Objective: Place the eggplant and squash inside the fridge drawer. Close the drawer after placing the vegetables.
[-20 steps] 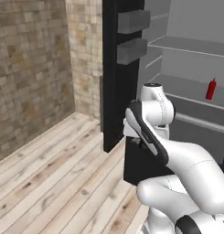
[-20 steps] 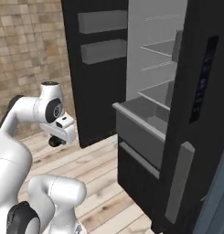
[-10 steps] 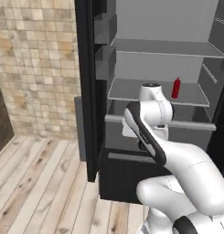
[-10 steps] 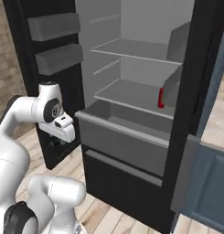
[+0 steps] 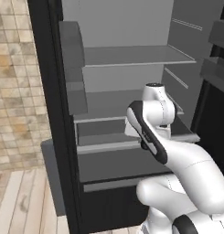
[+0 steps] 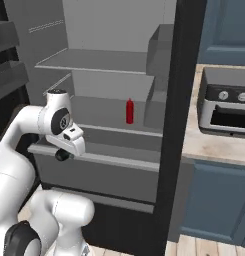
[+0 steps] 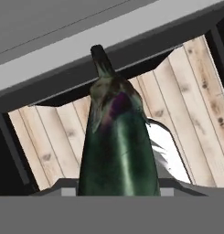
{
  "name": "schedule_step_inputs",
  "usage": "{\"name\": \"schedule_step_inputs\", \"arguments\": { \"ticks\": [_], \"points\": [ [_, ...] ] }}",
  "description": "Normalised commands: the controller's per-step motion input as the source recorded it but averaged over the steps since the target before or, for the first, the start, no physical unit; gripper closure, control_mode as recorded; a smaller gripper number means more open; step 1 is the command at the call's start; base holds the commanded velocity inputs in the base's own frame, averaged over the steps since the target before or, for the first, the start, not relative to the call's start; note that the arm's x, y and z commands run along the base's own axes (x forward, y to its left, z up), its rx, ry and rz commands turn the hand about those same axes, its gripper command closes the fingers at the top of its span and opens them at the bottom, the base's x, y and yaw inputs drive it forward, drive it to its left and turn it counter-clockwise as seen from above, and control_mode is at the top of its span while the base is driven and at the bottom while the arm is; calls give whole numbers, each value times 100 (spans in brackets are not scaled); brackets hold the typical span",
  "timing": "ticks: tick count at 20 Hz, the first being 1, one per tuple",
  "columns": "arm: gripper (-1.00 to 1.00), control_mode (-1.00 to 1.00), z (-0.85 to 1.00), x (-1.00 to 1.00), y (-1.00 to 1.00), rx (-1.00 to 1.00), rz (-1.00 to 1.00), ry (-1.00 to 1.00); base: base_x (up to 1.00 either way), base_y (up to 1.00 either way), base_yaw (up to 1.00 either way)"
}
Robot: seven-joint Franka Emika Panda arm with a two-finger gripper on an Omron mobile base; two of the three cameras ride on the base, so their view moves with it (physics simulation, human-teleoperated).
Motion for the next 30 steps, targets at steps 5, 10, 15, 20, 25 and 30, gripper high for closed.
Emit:
{"name": "schedule_step_inputs", "arguments": {
  "ticks": [5, 10, 15, 20, 25, 30],
  "points": [
    [100, 100, 0, 0, 0, 0, 0, 0, 36, 21, -12],
    [100, 100, 0, 0, 0, 0, 0, 0, 61, 8, 0],
    [100, -100, -13, 4, 0, 0, 0, 0, 19, 0, 0],
    [100, -100, -69, 34, 0, 0, 0, 6, 0, 0, 0],
    [100, -100, -29, 84, 0, 0, 1, 13, 0, 0, 0],
    [100, -100, -12, 68, 0, 0, 0, 17, 0, 0, 0]
  ]
}}
